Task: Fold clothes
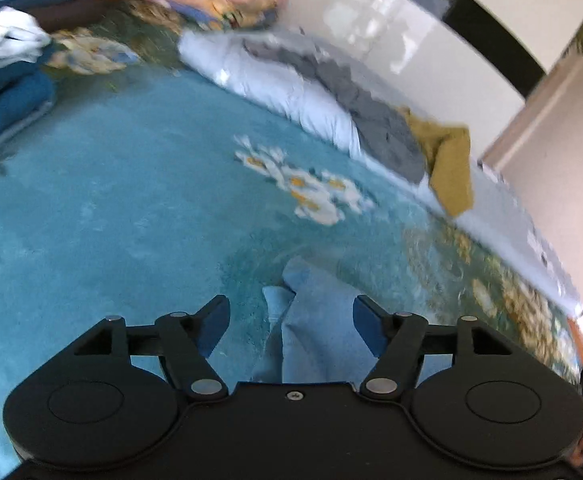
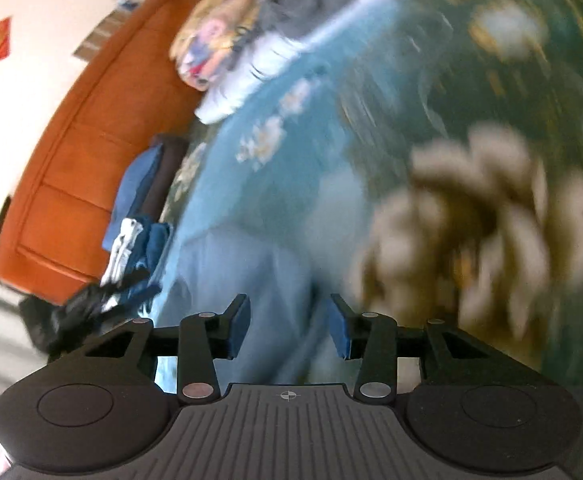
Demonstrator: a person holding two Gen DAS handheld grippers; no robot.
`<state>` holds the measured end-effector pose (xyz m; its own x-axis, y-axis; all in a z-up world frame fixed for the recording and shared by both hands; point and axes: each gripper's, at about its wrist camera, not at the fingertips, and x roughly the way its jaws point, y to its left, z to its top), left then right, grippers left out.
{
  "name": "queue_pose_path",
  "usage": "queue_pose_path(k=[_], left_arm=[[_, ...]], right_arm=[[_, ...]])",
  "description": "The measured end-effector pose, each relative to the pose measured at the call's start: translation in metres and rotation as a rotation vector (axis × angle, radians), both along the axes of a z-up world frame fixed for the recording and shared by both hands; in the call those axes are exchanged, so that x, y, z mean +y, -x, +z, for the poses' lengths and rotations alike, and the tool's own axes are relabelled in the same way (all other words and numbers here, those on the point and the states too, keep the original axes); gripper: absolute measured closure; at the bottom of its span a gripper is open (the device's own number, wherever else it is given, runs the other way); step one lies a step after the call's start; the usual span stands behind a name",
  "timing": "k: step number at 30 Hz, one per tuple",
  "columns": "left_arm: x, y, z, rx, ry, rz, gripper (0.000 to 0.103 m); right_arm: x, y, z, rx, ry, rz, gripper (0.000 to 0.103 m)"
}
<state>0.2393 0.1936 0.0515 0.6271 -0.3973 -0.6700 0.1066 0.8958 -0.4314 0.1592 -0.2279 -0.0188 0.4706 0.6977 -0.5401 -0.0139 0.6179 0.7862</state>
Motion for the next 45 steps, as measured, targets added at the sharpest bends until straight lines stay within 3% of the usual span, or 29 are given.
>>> queue_pose_path(k=[4, 7, 10, 16, 21, 24, 28, 33, 38, 42, 45], left_arm=[[-0.016, -0.024, -0.014, 0.081, -0.093, -0.179, 0.036], [-0.020, -0.032, -0.024, 0.127, -0.095, -0.257, 0.036], [-0.023, -0.037, -0.033, 0.151, -0.080, -0.289, 0.036], [-0.018, -0.037, -0.046, 0.134, 0.002, -0.268, 0.042], [-0.017, -0.026, -0.047, 0.101, 0.041, -0.245, 0.066], [-0.017, -0.016, -0.043, 0.072, 0.057, -0.212, 0.077], [-0.018, 0.006, -0.030, 0.024, 0.064, -0.173, 0.087], [-0.022, 0.053, -0.012, -0.052, 0.119, -0.123, 0.090], [-0.030, 0.077, -0.019, -0.056, 0.169, -0.051, 0.091], [-0.030, 0.076, -0.026, -0.031, 0.175, 0.001, 0.091], [-0.027, 0.077, -0.014, -0.057, 0.163, 0.023, 0.088]], right_arm=[[0.016, 0.018, -0.025, 0.078, -0.065, -0.052, 0.063], [0.024, 0.016, -0.029, 0.078, -0.138, -0.067, 0.054], [0.033, 0.009, -0.035, 0.089, -0.152, -0.081, 0.053], [0.041, 0.002, -0.038, 0.103, -0.189, -0.098, 0.056], [0.042, -0.005, -0.042, 0.130, -0.174, -0.077, 0.084], [0.037, -0.008, -0.038, 0.121, -0.171, -0.056, 0.091], [0.029, -0.021, -0.018, 0.053, -0.101, -0.003, 0.093], [0.009, -0.065, 0.016, -0.031, 0.015, 0.122, 0.093], [0.006, -0.091, 0.012, -0.001, 0.093, 0.252, 0.093], [0.001, -0.084, 0.004, -0.002, 0.106, 0.234, 0.091], [-0.007, -0.075, 0.015, -0.042, 0.111, 0.201, 0.086]])
